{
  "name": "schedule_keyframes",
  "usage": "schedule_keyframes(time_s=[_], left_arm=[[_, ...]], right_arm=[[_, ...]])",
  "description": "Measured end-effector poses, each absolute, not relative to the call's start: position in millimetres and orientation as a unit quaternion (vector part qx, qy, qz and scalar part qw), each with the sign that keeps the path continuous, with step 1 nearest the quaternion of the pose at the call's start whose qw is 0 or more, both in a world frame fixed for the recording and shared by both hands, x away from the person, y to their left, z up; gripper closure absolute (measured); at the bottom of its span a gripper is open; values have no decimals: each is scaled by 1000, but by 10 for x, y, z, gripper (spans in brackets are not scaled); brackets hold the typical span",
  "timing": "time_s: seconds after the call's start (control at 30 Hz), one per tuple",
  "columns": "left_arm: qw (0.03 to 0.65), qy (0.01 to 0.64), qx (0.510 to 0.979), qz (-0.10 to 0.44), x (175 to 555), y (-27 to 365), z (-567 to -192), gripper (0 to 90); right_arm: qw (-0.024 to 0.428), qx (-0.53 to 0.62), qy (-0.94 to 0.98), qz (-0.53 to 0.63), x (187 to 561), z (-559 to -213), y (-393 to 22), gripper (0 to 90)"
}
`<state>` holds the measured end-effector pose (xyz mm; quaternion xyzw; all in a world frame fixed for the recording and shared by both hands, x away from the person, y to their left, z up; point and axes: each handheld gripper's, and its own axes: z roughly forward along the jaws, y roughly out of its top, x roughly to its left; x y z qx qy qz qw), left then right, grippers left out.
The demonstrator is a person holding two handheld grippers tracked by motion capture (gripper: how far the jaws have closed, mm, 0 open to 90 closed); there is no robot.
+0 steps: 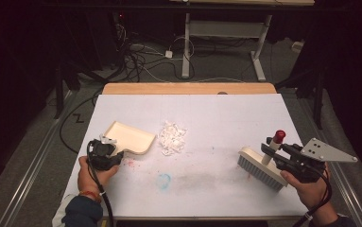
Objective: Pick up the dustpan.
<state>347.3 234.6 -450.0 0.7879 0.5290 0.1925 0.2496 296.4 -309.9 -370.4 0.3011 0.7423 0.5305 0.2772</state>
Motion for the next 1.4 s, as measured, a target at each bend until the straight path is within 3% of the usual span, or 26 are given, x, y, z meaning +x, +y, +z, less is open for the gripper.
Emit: schedule_keyframes(time_s=[0.77,1.4], left_arm=[[213,456,853,141,2929,2363,-4333,636],[221,415,874,122,2909,2191,-4377,636]], right_arm=[[275,303,742,531,2996,-3720,-3092,703],[273,302,741,535,3036,-3730,-3063,703]])
